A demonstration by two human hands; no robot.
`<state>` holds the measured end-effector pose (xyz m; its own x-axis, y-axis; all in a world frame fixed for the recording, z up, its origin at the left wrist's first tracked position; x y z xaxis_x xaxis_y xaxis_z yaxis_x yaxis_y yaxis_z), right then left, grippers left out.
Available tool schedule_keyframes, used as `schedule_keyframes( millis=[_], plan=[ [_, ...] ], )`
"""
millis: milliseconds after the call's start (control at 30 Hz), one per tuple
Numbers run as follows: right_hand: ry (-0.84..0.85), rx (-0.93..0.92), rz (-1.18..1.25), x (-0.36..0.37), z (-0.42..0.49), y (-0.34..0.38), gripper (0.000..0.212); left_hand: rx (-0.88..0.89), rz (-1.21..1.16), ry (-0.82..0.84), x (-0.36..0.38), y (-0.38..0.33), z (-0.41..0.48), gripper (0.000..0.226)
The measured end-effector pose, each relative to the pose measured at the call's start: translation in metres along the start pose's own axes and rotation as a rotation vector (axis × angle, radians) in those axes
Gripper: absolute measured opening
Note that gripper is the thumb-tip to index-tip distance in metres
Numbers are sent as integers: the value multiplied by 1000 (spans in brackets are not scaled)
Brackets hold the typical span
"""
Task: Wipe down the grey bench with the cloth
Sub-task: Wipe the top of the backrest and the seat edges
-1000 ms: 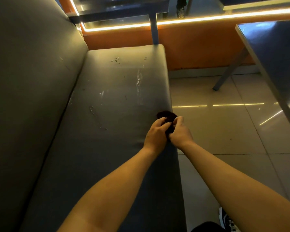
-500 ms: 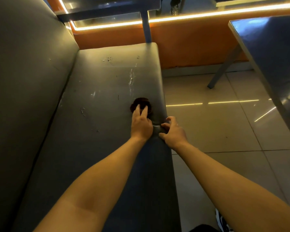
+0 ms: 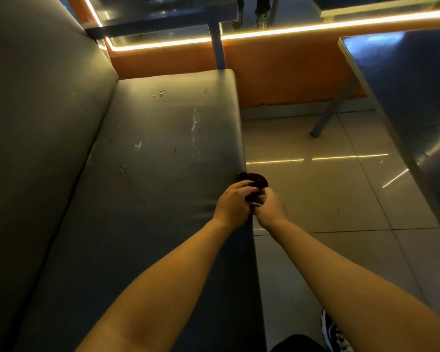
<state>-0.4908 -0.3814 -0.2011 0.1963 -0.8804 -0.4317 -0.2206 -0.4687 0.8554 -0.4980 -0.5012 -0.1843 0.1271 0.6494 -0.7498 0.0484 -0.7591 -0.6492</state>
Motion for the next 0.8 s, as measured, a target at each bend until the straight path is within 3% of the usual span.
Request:
schedule_keyframes(
  millis=[67,133,200,267,467,600,700,800],
  plan=[
    [47,72,-53,1,-16,-15,37,-12,-87,29,-6,-4,-6,40],
    [-2,82,-68,4,-34,-20,42,-133,-267,19,-13,-7,-16,41],
    [-193,-76,-71,4,-43,0,51,-266,-474,-8,-20,-5,-27,37],
    [-270,-255,-36,10,-39,32,51,-351,-625,-70,-27,1,-37,33],
    [85,-273,64,55,-35,87,52,-544,-1011,-157,-71,24,-69,28],
    [198,-330,56,83,-41,107,50,-454,-843,-151,-109,52,-88,26],
    [207,-390,-61,109,-44,120,47,-359,-418,-209,-131,95,-106,32],
    [58,-363,-160,123,-31,123,48,-509,-38,-378,-156,151,-117,52]
  ],
)
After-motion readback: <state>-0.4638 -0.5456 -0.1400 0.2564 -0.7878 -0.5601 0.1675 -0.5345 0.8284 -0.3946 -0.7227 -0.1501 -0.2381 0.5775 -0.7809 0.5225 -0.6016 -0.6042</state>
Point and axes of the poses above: each hand's wrist, its own z-axis towards the middle knuckle, its own x-axis out of the palm, y = z × x, the point moved 3 cm from there along z, towards the middle knuckle, and after that the axes turned 10 degrees about -x, right-handed, at the moved point
